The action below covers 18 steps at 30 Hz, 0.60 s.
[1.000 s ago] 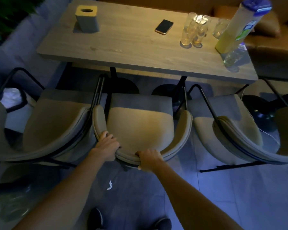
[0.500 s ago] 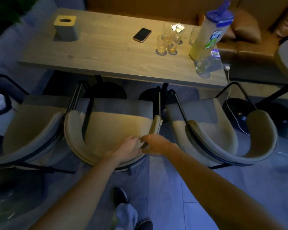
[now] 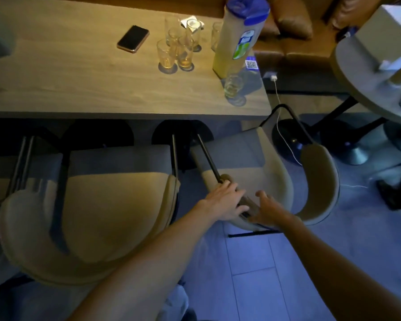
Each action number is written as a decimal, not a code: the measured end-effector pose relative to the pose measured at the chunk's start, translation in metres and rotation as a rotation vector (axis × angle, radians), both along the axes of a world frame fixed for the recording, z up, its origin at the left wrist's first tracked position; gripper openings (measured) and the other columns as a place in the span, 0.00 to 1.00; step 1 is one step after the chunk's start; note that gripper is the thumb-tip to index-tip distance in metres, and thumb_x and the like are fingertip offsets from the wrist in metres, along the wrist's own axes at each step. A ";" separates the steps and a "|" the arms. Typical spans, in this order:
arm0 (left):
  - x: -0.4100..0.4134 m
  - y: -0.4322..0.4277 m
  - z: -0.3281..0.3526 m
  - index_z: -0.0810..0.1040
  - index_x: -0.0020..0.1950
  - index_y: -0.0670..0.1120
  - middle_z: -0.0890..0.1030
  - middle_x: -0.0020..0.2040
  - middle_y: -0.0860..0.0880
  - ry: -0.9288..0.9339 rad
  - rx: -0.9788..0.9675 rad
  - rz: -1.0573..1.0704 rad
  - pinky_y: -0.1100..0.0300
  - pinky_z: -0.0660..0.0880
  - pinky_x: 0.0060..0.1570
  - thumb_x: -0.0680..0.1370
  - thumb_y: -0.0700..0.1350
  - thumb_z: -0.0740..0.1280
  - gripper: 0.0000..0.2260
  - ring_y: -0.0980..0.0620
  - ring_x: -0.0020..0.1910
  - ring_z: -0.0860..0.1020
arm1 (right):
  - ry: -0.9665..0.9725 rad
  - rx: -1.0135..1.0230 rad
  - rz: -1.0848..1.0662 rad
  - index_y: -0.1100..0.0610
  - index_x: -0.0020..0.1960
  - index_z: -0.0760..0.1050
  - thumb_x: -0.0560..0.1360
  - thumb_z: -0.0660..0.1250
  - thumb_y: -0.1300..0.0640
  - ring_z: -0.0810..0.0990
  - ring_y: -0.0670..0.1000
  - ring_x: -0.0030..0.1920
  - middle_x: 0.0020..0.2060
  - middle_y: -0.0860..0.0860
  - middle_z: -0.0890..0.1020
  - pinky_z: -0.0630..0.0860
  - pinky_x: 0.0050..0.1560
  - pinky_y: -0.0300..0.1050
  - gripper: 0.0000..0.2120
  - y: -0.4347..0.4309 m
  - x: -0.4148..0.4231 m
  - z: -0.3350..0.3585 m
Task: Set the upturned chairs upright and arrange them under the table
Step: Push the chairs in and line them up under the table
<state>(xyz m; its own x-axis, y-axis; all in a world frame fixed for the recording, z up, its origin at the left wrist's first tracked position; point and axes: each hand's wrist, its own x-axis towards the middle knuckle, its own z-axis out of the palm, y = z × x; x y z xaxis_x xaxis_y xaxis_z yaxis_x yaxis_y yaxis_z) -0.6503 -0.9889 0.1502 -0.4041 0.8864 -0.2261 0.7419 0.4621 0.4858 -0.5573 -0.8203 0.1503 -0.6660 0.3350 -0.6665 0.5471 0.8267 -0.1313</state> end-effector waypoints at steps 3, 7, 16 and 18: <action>0.008 0.024 -0.010 0.70 0.70 0.43 0.70 0.66 0.40 0.114 -0.063 -0.119 0.46 0.63 0.67 0.79 0.61 0.62 0.27 0.40 0.67 0.65 | -0.165 0.073 0.083 0.57 0.67 0.66 0.72 0.72 0.46 0.79 0.58 0.57 0.60 0.57 0.78 0.76 0.56 0.50 0.30 0.015 0.018 -0.021; 0.023 0.047 -0.018 0.76 0.61 0.41 0.73 0.61 0.40 0.213 -0.133 -0.196 0.46 0.59 0.68 0.73 0.64 0.66 0.29 0.40 0.63 0.67 | -0.149 0.052 0.135 0.55 0.68 0.69 0.75 0.69 0.50 0.78 0.58 0.59 0.61 0.56 0.79 0.74 0.60 0.49 0.23 0.024 0.015 -0.038; 0.063 0.100 -0.033 0.73 0.66 0.44 0.74 0.64 0.44 0.251 -0.417 -0.053 0.46 0.57 0.70 0.77 0.49 0.68 0.20 0.42 0.65 0.69 | -0.079 -0.024 0.343 0.58 0.67 0.73 0.77 0.66 0.44 0.78 0.56 0.59 0.61 0.56 0.80 0.73 0.62 0.48 0.24 0.034 0.017 -0.040; 0.062 0.104 -0.035 0.75 0.64 0.46 0.75 0.62 0.46 0.228 -0.417 -0.035 0.46 0.59 0.67 0.73 0.58 0.71 0.24 0.42 0.64 0.69 | -0.016 -0.087 0.328 0.56 0.66 0.73 0.72 0.70 0.43 0.80 0.54 0.56 0.59 0.54 0.81 0.76 0.59 0.48 0.27 0.043 0.028 -0.041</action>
